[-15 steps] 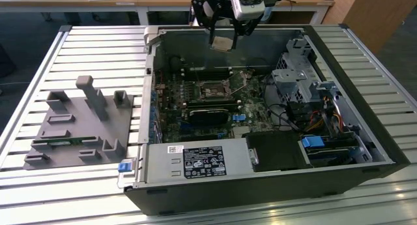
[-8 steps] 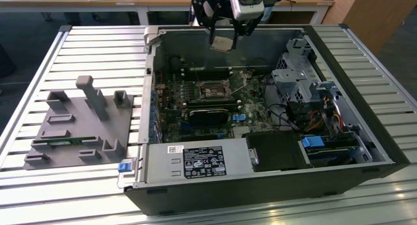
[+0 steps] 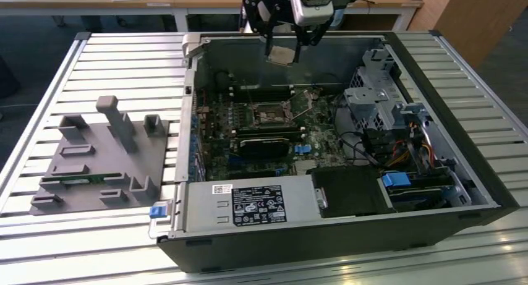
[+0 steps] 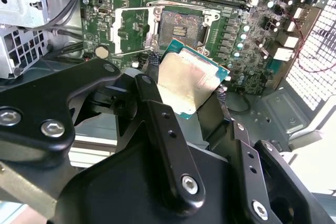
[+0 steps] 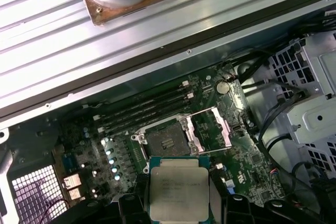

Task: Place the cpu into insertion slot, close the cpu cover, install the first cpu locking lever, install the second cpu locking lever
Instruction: 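Place the cpu into insertion slot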

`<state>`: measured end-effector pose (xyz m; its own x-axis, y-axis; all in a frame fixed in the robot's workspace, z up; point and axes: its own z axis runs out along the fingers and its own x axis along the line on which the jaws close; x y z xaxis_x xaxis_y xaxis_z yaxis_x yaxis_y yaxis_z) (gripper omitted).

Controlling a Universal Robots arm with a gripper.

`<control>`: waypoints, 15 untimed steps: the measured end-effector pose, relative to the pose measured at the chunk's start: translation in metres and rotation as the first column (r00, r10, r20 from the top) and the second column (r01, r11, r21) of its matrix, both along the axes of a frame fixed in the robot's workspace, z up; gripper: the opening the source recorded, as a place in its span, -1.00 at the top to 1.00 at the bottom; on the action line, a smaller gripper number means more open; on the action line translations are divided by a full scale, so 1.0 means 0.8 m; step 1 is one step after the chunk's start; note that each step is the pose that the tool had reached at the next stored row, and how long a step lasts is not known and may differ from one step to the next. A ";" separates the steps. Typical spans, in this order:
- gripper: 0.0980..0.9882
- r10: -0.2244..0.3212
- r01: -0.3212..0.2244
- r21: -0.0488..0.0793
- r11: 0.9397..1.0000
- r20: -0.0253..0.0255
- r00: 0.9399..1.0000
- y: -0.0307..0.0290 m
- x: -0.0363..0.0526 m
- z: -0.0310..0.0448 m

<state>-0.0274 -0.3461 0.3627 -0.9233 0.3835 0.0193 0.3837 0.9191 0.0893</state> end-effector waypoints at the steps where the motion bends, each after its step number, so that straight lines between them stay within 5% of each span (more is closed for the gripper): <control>1: 0.00 -0.003 0.003 0.000 1.000 0.000 1.000 0.0000 0.000 0.0000; 15: 0.00 -0.031 0.031 0.000 1.000 0.000 1.000 0.0000 0.000 -0.0001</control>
<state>-0.0274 -0.3461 0.3627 -0.9108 0.4124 0.0193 0.4124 0.9066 0.0893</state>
